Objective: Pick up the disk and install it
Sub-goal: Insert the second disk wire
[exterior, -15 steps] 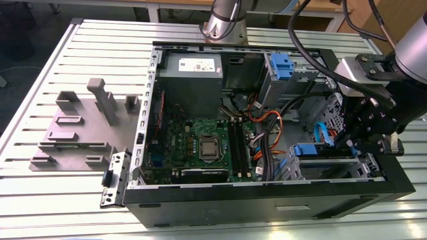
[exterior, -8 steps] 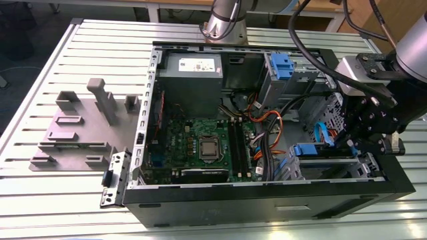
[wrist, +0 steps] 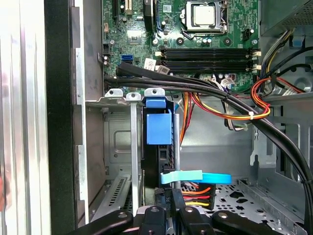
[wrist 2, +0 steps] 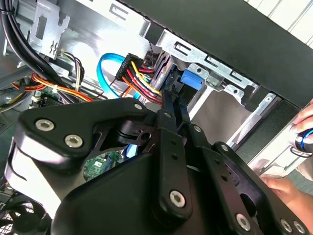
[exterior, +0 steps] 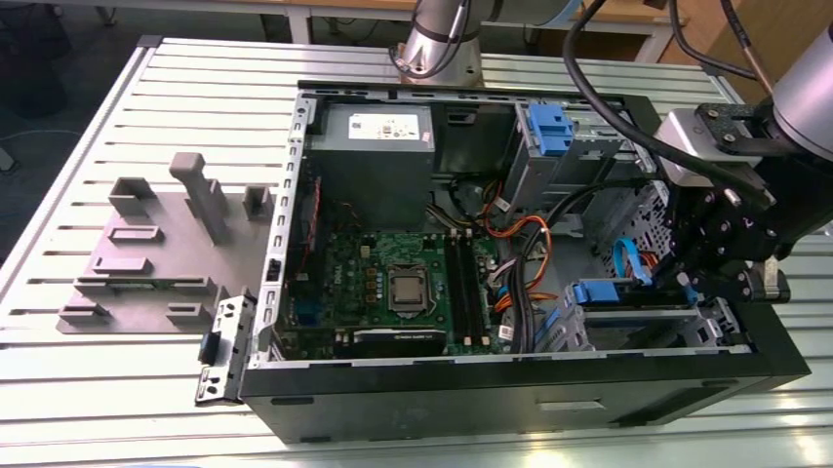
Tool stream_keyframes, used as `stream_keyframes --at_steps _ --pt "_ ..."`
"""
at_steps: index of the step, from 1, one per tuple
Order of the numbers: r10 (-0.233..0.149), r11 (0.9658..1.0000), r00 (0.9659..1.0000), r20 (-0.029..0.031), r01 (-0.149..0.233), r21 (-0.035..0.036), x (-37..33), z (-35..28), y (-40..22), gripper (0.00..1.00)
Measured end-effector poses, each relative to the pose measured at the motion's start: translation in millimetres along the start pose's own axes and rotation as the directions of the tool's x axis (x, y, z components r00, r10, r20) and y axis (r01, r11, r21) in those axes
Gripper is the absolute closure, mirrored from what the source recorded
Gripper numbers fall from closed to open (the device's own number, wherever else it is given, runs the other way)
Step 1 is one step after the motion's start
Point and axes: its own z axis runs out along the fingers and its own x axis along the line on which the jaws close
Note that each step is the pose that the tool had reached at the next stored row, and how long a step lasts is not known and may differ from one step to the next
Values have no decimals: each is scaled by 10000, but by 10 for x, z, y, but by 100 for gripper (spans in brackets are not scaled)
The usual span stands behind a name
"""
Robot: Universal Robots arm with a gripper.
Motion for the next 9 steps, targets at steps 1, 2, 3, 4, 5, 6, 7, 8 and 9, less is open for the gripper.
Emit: stream_keyframes --at_steps 1,2,3,4,5,6,7,8,9 --pt "0 10000 10000 0 0 -1 0 0 0 83" --pt "0 10000 10000 0 0 -3 0 0 0 83" --pt "0 10000 10000 0 0 -5 0 0 0 83" --pt "0 10000 10000 -1 0 -6 0 0 0 83" --pt "0 10000 10000 -1 0 -8 0 0 0 83" --pt "-1 10000 10000 0 1 -9 -1 1 -4 83" --pt "-2 10000 10000 1 2 -9 -1 2 -7 83" --pt "-1 10000 10000 0 1 -9 -1 1 -9 83" --pt "0 10000 10000 0 0 -8 -1 1 -10 83"
